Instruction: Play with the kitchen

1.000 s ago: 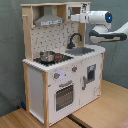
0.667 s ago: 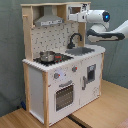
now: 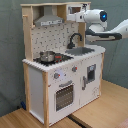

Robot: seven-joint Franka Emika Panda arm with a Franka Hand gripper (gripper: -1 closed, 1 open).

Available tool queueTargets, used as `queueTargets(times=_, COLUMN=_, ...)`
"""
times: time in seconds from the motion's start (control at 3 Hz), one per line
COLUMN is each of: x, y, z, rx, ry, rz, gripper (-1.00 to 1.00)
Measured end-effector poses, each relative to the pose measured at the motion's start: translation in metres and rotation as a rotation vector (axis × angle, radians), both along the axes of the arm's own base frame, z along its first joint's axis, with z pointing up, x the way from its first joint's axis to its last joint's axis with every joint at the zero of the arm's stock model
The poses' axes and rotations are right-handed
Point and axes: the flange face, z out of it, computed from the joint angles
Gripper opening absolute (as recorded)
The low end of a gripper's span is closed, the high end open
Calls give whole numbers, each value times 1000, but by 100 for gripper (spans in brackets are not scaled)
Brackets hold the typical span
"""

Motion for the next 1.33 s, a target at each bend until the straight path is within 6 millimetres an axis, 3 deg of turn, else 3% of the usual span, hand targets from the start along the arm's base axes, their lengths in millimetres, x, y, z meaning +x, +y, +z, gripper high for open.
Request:
queueTargets(times=0.33, x=0, y=0, z=0, rx=0, ry=0, rz=0, gripper=-100)
queueTargets(times=0.67, x=-18, y=6, z=0, rx=12, ry=1, rz=28, gripper=-100)
queueTargets(times=1.33, x=-45, y=-5, z=0, rx=26, ry=-16, rz=69, gripper=-100)
